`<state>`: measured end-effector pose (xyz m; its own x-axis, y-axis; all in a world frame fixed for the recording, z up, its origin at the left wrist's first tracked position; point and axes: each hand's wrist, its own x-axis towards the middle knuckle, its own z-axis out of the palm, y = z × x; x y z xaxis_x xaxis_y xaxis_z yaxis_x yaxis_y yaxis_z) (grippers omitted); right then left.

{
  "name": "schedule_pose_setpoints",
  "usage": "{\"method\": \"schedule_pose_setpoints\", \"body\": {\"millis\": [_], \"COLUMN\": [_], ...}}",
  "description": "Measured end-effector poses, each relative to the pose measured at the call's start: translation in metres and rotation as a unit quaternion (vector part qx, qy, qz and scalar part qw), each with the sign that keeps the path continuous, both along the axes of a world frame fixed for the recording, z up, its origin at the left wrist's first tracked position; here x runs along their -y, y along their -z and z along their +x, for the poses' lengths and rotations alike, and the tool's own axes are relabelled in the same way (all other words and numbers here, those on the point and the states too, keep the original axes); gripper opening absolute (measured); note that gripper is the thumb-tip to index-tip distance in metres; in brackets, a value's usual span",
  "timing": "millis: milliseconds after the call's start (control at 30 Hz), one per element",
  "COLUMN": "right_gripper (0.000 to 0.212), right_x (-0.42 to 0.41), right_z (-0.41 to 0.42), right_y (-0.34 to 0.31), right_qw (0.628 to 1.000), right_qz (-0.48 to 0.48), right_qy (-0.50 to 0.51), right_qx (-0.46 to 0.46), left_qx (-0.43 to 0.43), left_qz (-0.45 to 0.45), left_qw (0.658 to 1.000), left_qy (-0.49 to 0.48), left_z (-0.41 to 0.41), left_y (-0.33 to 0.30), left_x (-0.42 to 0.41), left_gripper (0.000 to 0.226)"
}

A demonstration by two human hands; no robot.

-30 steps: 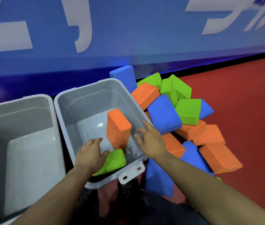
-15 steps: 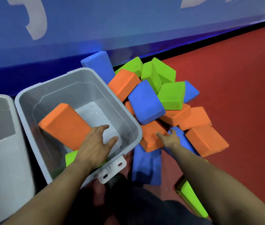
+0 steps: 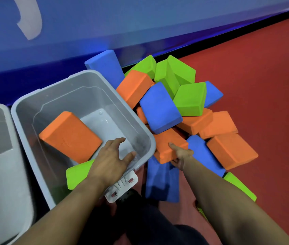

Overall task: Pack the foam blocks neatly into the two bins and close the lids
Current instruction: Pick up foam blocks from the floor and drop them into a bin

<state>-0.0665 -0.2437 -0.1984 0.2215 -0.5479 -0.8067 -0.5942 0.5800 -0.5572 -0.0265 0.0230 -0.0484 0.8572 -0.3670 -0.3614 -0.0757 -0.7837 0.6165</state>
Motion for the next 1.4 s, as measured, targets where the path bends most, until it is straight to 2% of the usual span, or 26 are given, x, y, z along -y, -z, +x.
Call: {"method": "schedule_pose_setpoints", "body": {"millis": [67, 133, 233, 367, 567, 700, 867, 1000, 1067, 1133, 1200, 1267, 1400], "right_gripper": [0.101, 0.103, 0.117, 0.105, 0.097, 0.094, 0.09, 0.061, 0.057, 0.054, 0.054, 0.061, 0.089], "right_x": [-0.007, -0.014, -0.024, -0.036, -0.064, -0.083, -0.094, -0.098, -0.102, -0.101, -0.094, -0.082, -0.06], "right_z": [-0.001, -0.004, -0.017, -0.039, -0.066, -0.069, -0.067, -0.064, -0.061, -0.059, -0.057, -0.057, -0.066], "right_y": [-0.021, -0.038, -0.063, -0.122, -0.199, -0.234, -0.257, -0.253, -0.24, -0.22, -0.192, -0.154, -0.08], "right_qw": [0.999, 0.999, 0.992, 0.963, 0.919, 0.899, 0.886, 0.861, 0.849, 0.85, 0.86, 0.875, 0.909], "right_qz": [0.021, -0.011, -0.109, -0.236, -0.362, -0.394, -0.404, -0.392, -0.379, -0.371, -0.376, -0.375, -0.281], "right_qy": [0.006, -0.003, -0.058, -0.12, -0.146, -0.156, -0.175, -0.218, -0.217, -0.204, -0.197, -0.211, -0.307], "right_qx": [0.029, 0.036, -0.012, -0.054, 0.054, 0.108, 0.147, 0.24, 0.298, 0.313, 0.282, 0.223, 0.033], "left_qx": [-0.005, -0.007, 0.006, 0.028, 0.073, 0.082, 0.123, 0.122, 0.119, 0.12, 0.12, 0.112, 0.118], "left_qz": [-0.006, -0.016, -0.024, -0.06, -0.069, -0.079, -0.12, -0.111, -0.131, -0.141, -0.156, -0.178, -0.225], "left_qw": [1.0, 1.0, 1.0, 0.996, 0.981, 0.984, 0.983, 0.986, 0.984, 0.981, 0.976, 0.969, 0.946], "left_qy": [-0.003, -0.003, 0.019, 0.067, 0.168, 0.137, 0.057, 0.024, -0.013, -0.055, -0.097, -0.133, -0.202], "left_z": [0.0, 0.0, -0.005, -0.021, -0.05, -0.057, -0.06, -0.048, -0.039, -0.029, -0.018, -0.007, 0.007], "left_y": [-0.003, -0.007, -0.02, -0.044, -0.073, -0.086, -0.1, -0.104, -0.106, -0.108, -0.108, -0.105, -0.094], "left_x": [0.001, 0.005, 0.018, 0.045, 0.077, 0.081, 0.079, 0.064, 0.054, 0.045, 0.035, 0.021, -0.007], "left_gripper": [0.066, 0.067, 0.069, 0.082, 0.101, 0.108, 0.088, 0.08, 0.079, 0.084, 0.089, 0.084, 0.076]}}
